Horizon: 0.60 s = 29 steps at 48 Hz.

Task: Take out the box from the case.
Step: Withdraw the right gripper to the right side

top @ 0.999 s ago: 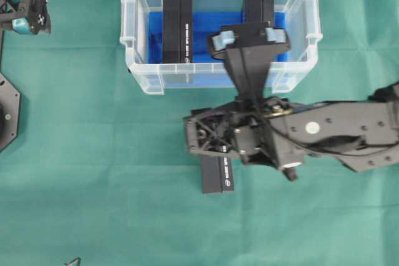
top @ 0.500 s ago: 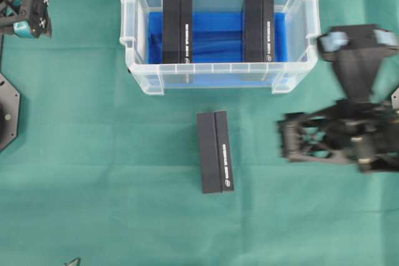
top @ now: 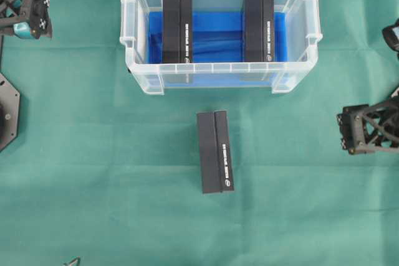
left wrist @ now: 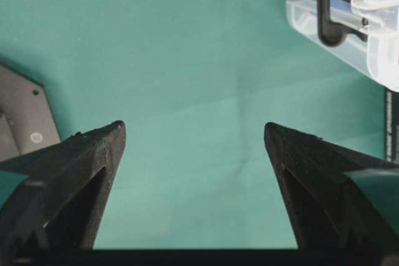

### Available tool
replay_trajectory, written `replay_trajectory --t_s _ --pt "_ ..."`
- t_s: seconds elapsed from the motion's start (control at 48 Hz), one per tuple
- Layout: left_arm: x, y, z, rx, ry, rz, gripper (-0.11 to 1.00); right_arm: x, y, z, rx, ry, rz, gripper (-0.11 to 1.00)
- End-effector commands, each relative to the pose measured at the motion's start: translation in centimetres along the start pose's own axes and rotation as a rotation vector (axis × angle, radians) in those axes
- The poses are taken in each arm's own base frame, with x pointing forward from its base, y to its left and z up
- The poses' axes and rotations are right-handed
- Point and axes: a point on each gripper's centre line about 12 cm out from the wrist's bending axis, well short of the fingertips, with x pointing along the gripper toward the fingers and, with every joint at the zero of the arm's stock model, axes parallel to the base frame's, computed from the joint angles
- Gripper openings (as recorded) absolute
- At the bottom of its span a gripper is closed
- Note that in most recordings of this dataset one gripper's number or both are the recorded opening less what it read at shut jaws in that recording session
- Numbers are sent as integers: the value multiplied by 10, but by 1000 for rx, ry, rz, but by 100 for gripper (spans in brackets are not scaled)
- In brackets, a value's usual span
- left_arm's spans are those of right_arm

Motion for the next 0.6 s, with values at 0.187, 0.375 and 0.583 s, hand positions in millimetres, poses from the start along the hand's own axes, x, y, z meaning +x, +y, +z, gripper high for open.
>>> replay_trajectory --t_s 0.187,0.375,0.583 --pt "-3 -7 3 3 -9 -16 93 8 1 46 -13 -40 -6 92" --pt "-3 -7 4 3 -9 -16 93 15 -1 90 -15 -75 14 92" --pt "-4 -7 4 3 -11 -17 93 26 -5 129 -16 -113 10 92"
